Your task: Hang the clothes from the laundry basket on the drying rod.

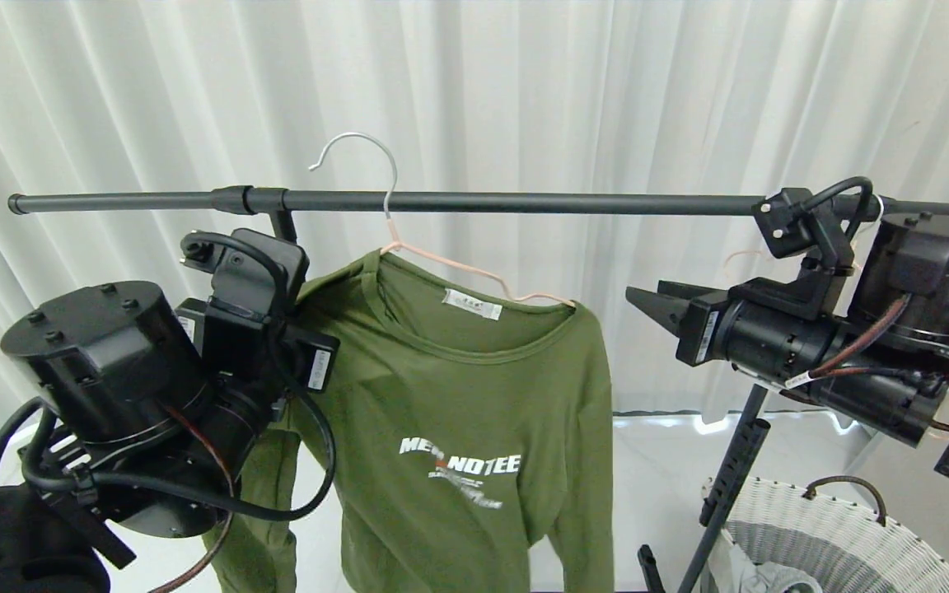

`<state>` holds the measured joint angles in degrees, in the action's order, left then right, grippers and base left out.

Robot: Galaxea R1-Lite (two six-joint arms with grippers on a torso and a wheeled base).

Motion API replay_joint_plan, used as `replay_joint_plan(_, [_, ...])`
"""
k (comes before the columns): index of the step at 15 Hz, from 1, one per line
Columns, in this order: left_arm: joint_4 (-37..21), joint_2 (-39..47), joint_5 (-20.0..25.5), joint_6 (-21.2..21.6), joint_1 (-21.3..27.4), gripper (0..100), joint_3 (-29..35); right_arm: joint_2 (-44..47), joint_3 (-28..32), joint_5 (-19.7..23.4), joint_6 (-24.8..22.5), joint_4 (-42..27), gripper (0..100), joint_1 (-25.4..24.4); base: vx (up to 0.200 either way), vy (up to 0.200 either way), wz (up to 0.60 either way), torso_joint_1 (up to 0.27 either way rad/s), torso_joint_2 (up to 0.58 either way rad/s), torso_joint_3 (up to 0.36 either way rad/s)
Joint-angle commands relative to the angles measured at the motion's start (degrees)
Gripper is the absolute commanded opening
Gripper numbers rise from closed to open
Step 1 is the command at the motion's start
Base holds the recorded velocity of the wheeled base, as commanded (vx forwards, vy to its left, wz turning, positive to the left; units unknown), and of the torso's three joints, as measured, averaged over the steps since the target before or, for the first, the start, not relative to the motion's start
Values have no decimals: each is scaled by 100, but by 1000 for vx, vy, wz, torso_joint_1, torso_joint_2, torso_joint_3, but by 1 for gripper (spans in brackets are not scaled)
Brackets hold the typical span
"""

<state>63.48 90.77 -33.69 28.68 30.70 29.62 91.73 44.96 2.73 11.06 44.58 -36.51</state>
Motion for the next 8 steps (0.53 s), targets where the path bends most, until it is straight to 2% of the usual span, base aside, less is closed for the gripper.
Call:
replay_joint_plan(1, [77, 28, 109, -12, 7, 0, 0, -121, -5, 17, 2, -2, 100, -23, 0, 0, 0, 0, 0, 0])
replay_joint_plan(3, [288, 134, 328, 14, 7, 0, -18, -129, -13, 131, -7, -2, 100, -163, 0, 0, 0, 0, 0, 0])
replay_joint_plan(5, [455, 257, 452, 14, 24, 0, -27, -112, -84, 421, -121, -2, 100, -339, 0, 0, 0, 0, 0, 0])
replay_joint_plan(8, [517, 283, 1084, 23, 77, 0, -150, 169, -49, 544, -754, -2, 100, -348, 0, 0, 0, 0, 0, 0])
